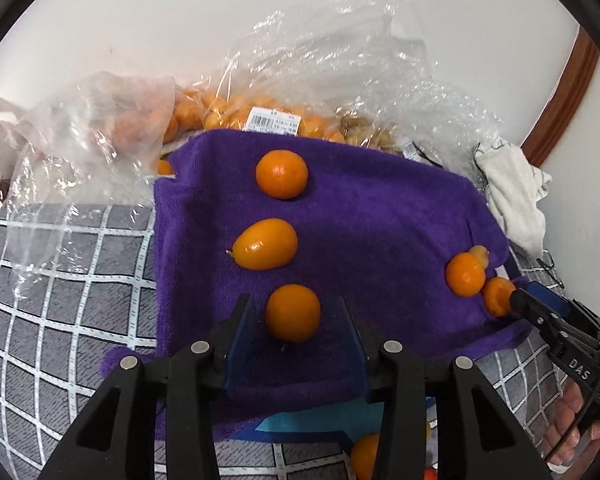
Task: Organize fruits
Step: 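Carry both oranges onto the purple towel and open both grippers, then grasp the small red fruit with the right gripper while the left gripper grasps an orange, then carry both fruits onto the purple towel and open both grippers, then grasp the yellow fruit with the right gripper while the left gripper grasps an orange, then carry both fruits onto the purple towel and open both grippers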
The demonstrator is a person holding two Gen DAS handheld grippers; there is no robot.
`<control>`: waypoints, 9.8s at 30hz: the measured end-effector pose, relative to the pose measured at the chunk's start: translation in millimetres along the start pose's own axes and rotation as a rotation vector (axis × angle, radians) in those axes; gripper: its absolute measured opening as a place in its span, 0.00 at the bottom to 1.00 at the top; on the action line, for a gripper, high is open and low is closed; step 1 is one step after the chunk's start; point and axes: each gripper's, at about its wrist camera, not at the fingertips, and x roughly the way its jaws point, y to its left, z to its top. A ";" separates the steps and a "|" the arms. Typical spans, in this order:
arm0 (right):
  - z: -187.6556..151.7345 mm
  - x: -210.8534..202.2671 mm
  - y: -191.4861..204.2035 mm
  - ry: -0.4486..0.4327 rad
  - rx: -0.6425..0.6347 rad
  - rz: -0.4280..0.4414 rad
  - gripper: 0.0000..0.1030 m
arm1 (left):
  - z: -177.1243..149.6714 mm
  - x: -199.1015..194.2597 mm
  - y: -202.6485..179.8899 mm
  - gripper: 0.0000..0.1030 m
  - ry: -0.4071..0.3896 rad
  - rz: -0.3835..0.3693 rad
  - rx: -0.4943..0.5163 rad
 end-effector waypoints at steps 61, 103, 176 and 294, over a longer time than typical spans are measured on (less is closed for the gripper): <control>-95.9 -76.3 30.7 -0.003 -0.022 0.078 0.23 | -95.8 -58.3 -18.5 0.39 0.089 -0.103 0.102; 55.9 -66.5 -19.3 -0.134 0.019 0.151 0.23 | 37.3 -67.6 -14.7 0.34 -0.089 0.007 0.060; -6.4 -46.8 23.1 0.000 -0.032 0.087 0.41 | 19.9 -78.7 -15.8 0.34 -0.067 0.008 0.137; 6.6 59.9 80.7 0.105 -0.140 0.208 0.24 | 75.5 44.1 28.5 0.32 0.091 0.061 -0.048</control>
